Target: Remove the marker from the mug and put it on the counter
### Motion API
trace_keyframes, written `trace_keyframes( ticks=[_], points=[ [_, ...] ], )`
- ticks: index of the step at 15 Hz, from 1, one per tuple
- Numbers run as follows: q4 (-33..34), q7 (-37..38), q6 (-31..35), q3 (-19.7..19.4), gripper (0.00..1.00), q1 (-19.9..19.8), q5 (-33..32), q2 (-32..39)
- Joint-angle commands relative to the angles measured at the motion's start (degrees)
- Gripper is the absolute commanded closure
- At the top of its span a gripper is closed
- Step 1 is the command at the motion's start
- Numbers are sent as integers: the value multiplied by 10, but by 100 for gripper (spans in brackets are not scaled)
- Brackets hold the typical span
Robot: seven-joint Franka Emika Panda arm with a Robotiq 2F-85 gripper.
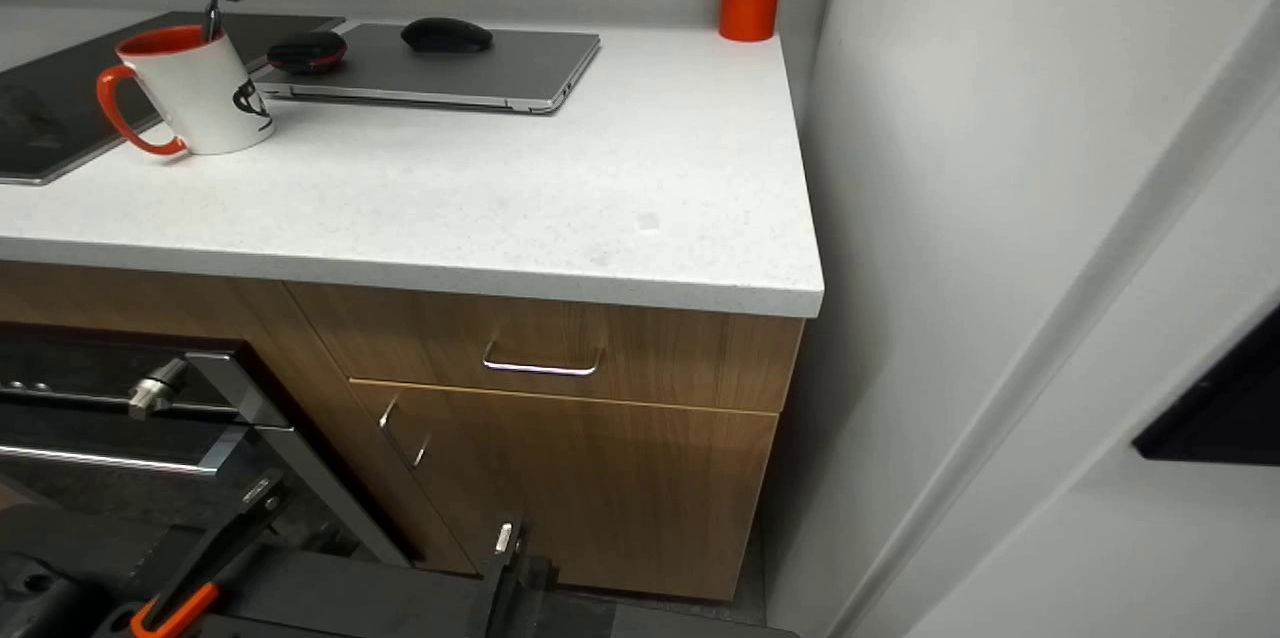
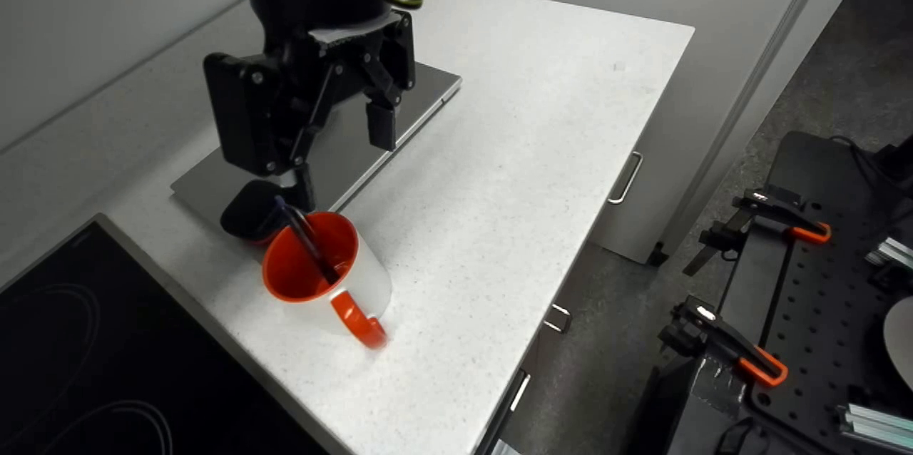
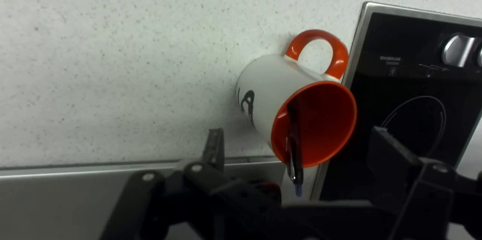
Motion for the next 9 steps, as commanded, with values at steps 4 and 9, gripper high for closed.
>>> trace_keyframes(
  ticks=[4,9],
  points=[
    [55,27,48,11,0,6,-19,70],
    [85,29,57,15,0,5,-30,115]
  ],
)
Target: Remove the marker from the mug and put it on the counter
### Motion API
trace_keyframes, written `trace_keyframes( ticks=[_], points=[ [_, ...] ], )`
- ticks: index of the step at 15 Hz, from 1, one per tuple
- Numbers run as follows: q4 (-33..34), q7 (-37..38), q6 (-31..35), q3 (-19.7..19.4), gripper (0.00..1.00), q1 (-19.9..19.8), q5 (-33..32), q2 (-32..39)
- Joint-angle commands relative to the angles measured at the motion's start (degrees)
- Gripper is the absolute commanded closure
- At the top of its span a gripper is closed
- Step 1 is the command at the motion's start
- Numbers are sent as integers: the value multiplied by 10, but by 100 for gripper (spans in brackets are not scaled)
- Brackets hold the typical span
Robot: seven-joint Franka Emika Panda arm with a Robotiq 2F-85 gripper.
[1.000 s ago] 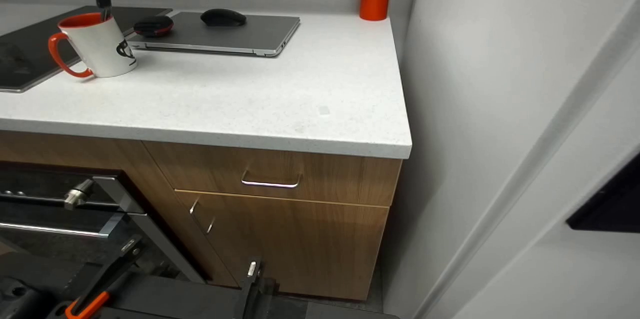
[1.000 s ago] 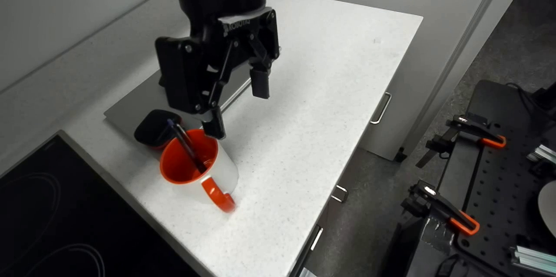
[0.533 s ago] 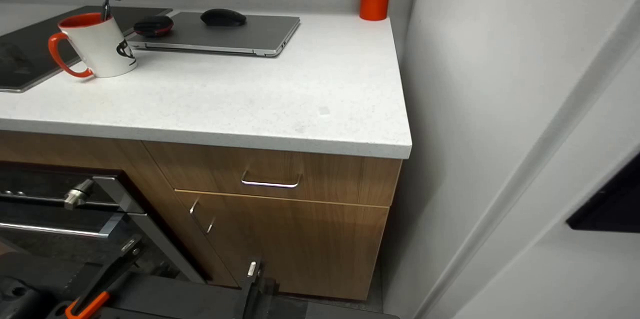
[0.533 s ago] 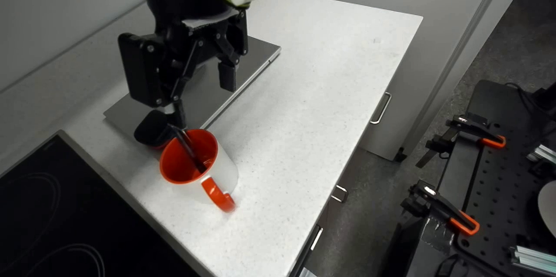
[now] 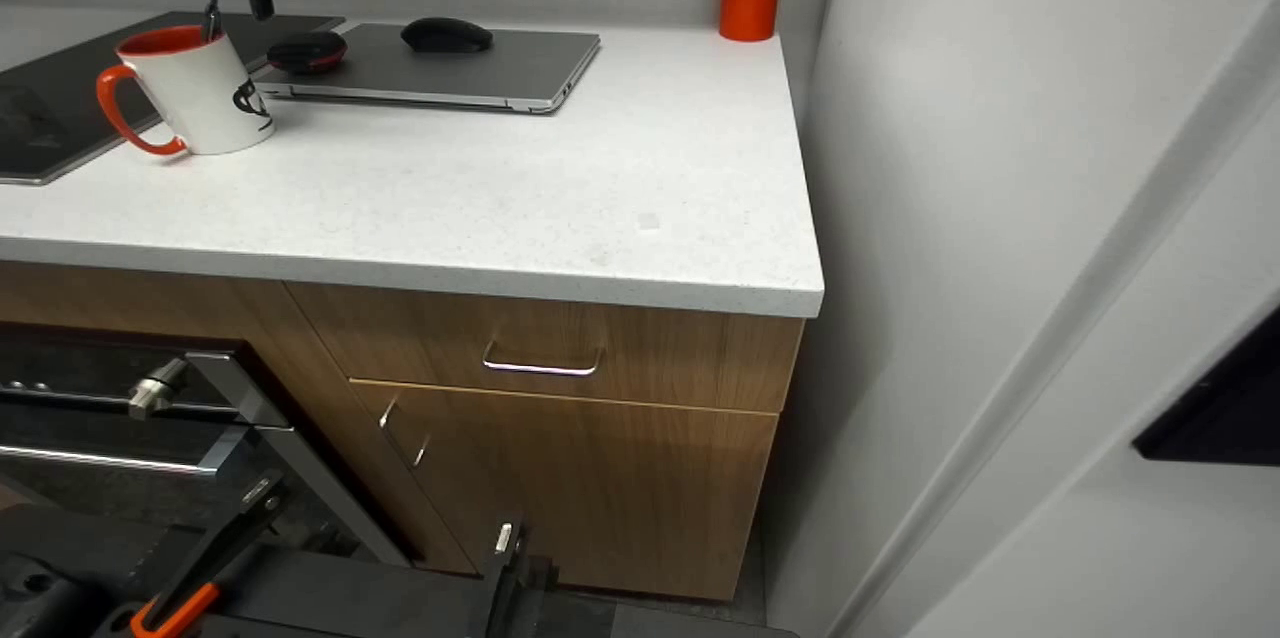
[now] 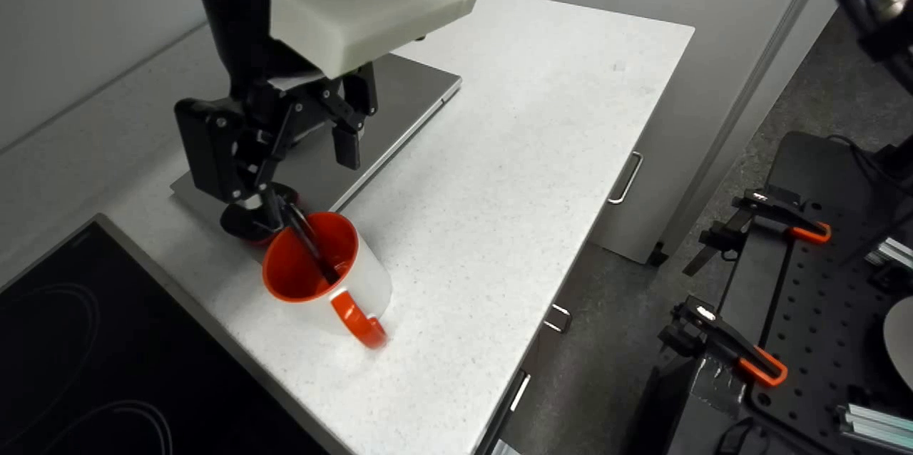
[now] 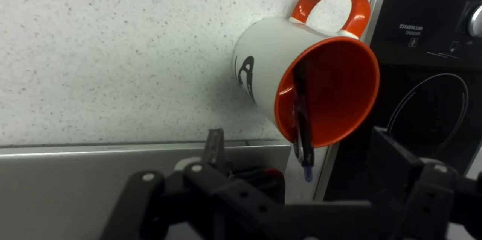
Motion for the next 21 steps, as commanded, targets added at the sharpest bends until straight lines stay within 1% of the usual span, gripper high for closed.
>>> trace_keyframes(
  ticks=[1,4,8,9,10,11,12,16,17,19,20,21],
  points=[
    [36,17,18,2,0,4,-15,42],
    [48,15,24,5,0,3,-9,58],
    [51,14,33,11,0,4,-9,59],
    [52,12,34,13,17,4,-8,59],
    [52,10,36,15,26,4,-7,58],
    [52,10,38,16,32,4,-8,57],
    [52,10,39,17,42,4,-8,57],
    [50,9,44,18,72,3,-10,55],
    [49,9,45,17,81,3,-9,54],
    [46,7,47,17,95,1,-8,51],
    [45,6,48,17,100,0,-6,50],
    [41,3,49,17,100,-1,-3,46]
  ],
)
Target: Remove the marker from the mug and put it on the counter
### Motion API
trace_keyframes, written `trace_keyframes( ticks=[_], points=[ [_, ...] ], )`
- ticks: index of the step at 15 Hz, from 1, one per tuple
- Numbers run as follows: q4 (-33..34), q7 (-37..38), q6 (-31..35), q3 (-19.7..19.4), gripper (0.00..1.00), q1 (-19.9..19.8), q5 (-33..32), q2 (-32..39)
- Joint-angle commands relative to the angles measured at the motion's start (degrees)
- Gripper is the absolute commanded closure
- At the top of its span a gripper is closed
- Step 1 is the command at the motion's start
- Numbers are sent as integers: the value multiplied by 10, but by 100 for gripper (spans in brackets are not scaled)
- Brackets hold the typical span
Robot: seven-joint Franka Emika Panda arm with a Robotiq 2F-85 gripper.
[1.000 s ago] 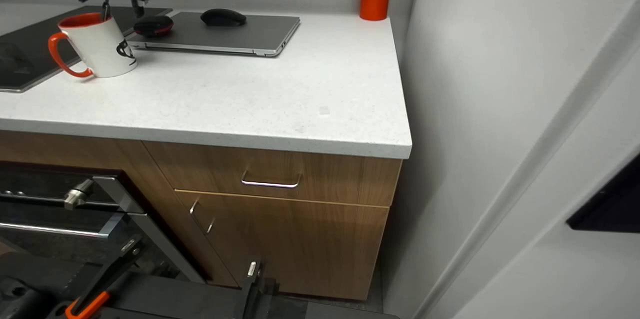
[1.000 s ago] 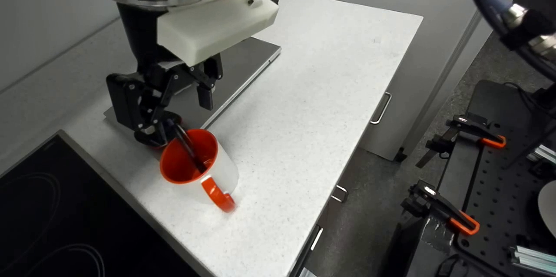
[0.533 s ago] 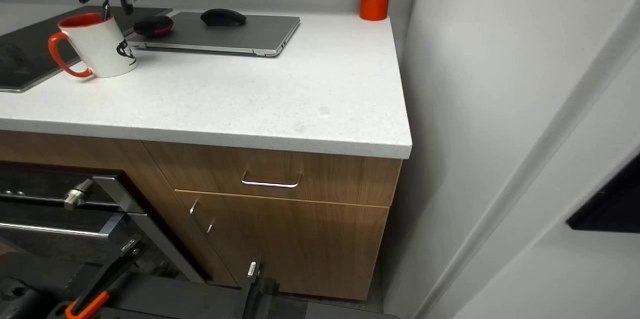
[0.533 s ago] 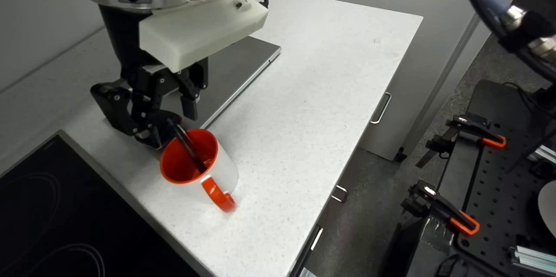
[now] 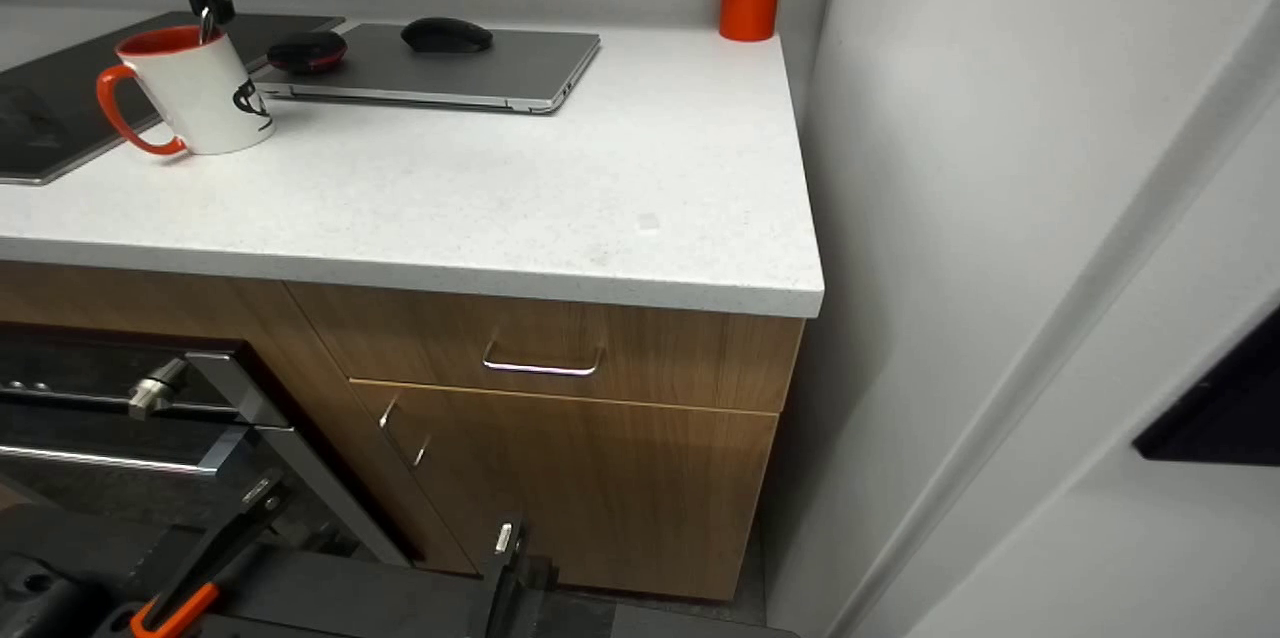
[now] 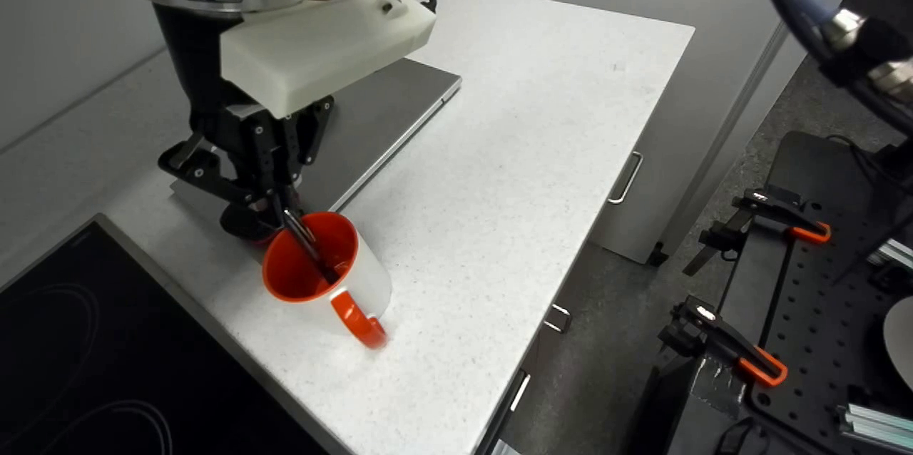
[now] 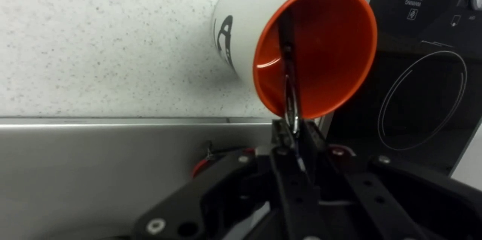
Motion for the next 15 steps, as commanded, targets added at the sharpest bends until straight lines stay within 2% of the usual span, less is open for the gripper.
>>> trace_keyframes(
  ticks=[1,5,9,12,14,15],
  points=[
    [-6,3,18,0,98,-2,0,-8],
    [-21,-4,16,-2,97,-9,10,-35],
    [-30,-19,10,-3,97,-24,72,-77],
    [-43,-10,8,-18,97,-33,97,-115],
    [-59,6,9,-33,97,-35,84,-140],
    [-69,34,8,-43,97,-37,51,-150]
  ],
)
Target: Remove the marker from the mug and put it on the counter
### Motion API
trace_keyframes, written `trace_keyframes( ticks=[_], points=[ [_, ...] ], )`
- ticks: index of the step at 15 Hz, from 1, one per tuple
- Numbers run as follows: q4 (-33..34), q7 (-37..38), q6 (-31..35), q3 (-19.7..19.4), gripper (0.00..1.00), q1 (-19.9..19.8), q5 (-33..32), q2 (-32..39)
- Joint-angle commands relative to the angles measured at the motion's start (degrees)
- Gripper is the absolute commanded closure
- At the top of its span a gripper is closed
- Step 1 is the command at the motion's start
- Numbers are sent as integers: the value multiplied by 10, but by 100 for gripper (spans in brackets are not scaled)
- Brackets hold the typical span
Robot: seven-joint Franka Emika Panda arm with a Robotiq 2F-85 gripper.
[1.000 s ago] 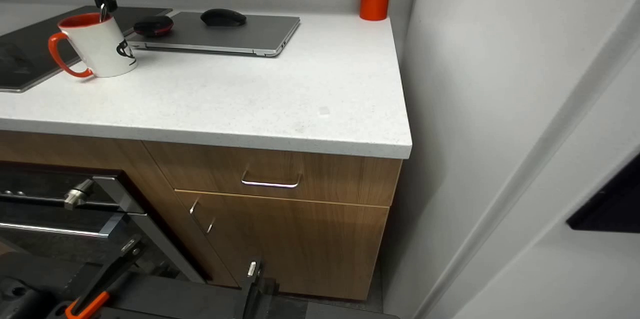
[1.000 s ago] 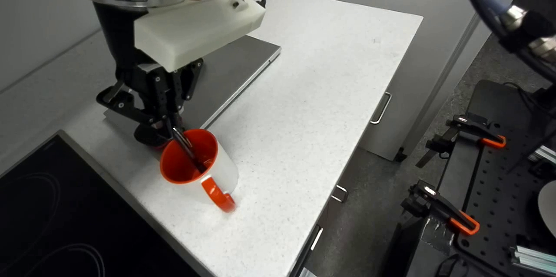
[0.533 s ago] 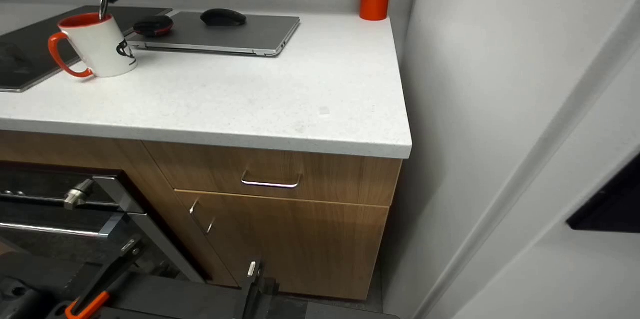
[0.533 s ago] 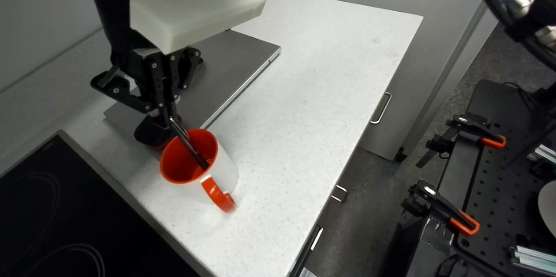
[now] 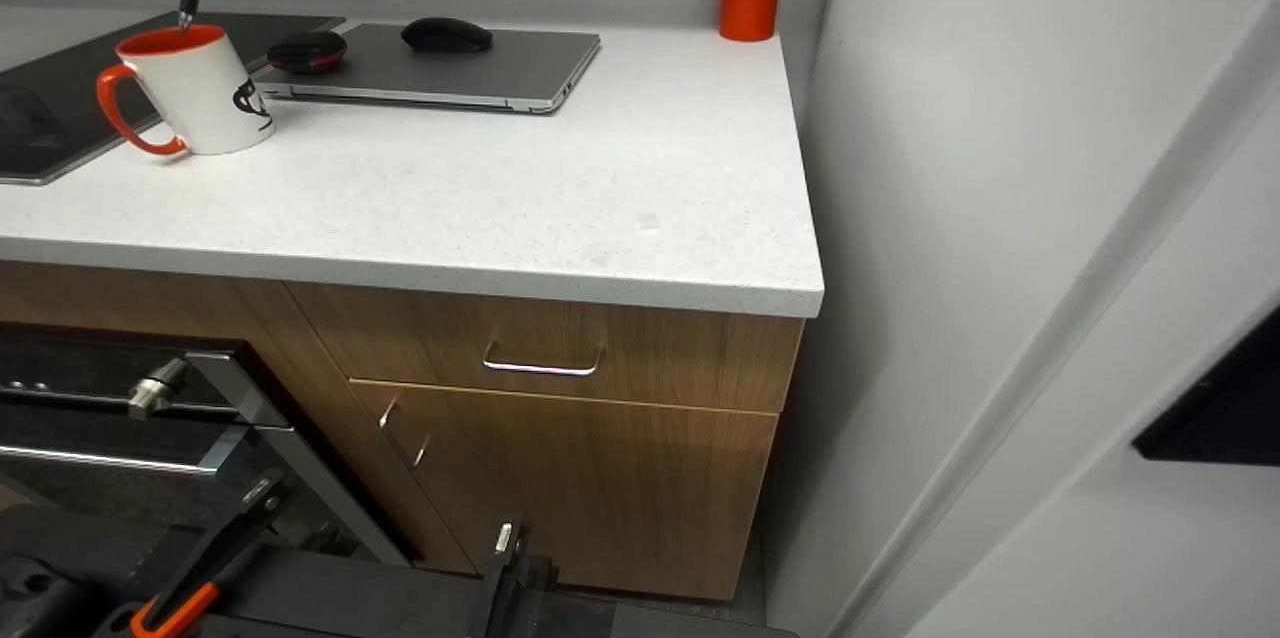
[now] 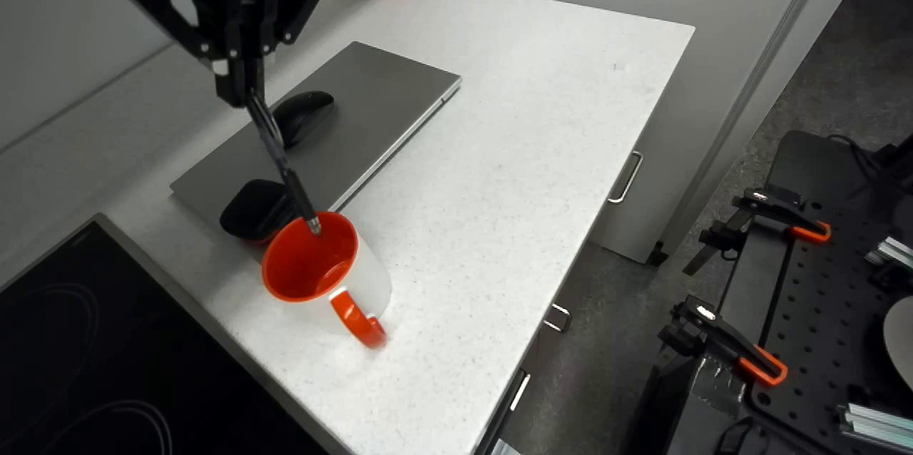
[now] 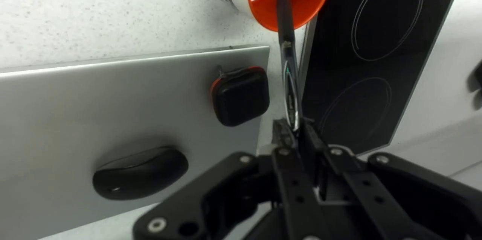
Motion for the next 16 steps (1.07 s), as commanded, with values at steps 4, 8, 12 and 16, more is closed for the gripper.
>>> trace_keyframes(
  ticks=[4,8,12,16],
  points=[
    [-82,92,-38,-45,97,-17,-114,-70],
    [-93,141,-84,-50,97,-19,-181,-42],
    [-79,186,-133,-50,97,-16,-216,0],
    [-55,200,-120,-51,97,-12,-221,49]
  ],
)
